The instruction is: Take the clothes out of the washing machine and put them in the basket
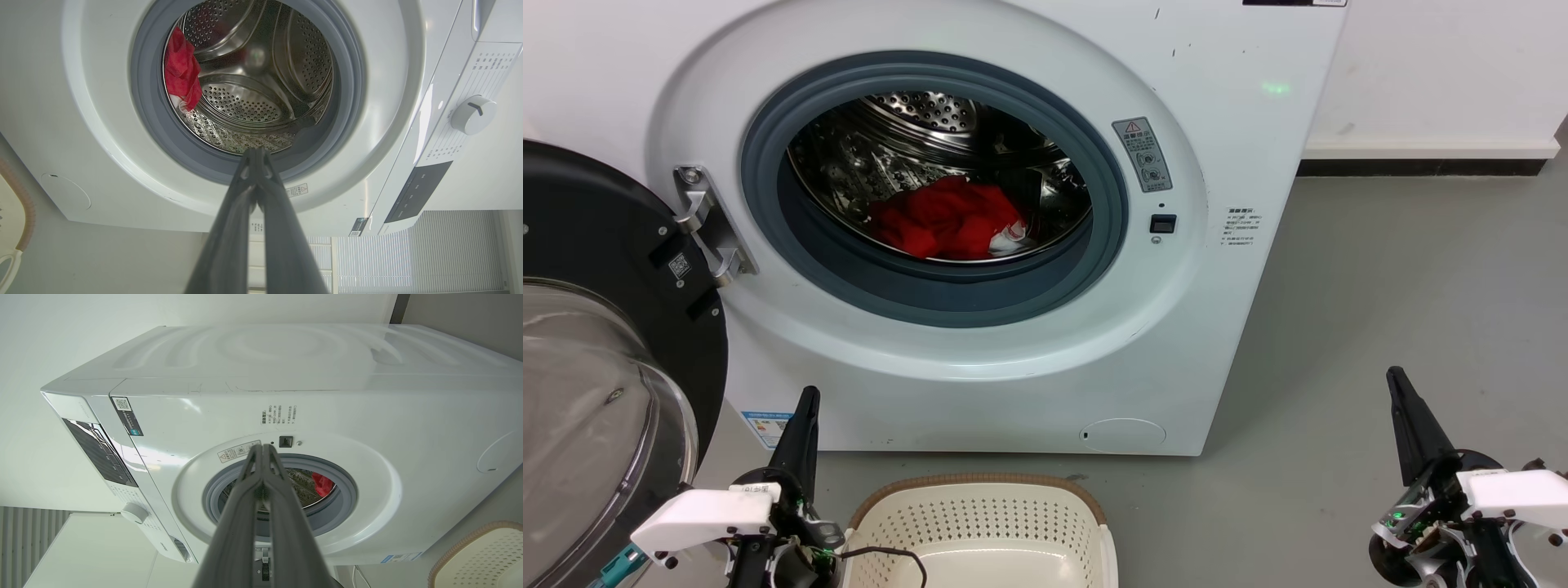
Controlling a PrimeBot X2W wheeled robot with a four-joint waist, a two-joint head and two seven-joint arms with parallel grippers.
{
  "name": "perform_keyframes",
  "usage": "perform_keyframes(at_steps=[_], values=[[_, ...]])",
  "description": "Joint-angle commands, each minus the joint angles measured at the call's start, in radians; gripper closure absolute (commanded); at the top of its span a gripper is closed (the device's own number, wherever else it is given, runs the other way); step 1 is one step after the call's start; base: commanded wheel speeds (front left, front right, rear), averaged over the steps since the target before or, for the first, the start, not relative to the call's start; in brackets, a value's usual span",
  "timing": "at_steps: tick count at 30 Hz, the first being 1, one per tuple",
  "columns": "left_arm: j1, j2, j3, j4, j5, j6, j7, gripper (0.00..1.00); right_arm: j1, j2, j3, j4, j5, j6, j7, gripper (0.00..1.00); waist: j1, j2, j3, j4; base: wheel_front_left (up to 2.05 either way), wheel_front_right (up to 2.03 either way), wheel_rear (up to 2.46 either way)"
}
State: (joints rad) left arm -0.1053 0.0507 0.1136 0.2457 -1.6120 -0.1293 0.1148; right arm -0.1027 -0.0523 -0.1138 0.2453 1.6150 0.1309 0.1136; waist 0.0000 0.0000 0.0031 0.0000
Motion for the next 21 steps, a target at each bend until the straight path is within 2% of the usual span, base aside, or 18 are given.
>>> perform_keyframes(at_steps=[1,16,17,21], values=[[-0.007,-0.001,0.002,0.0,-0.002,-0.004,0.001,1.0,-0.012,0.003,0.001,0.001,-0.005,0.0,0.0,1.0,0.0,0.0,0.0,0.0,0.0,0.0,0.0],[-0.007,-0.001,0.002,0.0,-0.002,-0.004,0.001,1.0,-0.012,0.003,0.001,0.001,-0.005,0.0,0.0,1.0,0.0,0.0,0.0,0.0,0.0,0.0,0.0],[0.001,0.0,0.0,0.003,0.0,0.0,0.0,0.0,0.002,0.0,0.0,0.002,0.0,0.0,0.0,0.0,0.0,0.0,0.0,0.0,0.0,0.0,0.0],[0.008,-0.001,-0.015,0.013,0.005,0.001,-0.011,0.0,0.012,0.0,0.007,0.006,-0.006,0.0,-0.013,0.0,0.0,0.0,0.0,0.0,0.0,0.0,0.0]])
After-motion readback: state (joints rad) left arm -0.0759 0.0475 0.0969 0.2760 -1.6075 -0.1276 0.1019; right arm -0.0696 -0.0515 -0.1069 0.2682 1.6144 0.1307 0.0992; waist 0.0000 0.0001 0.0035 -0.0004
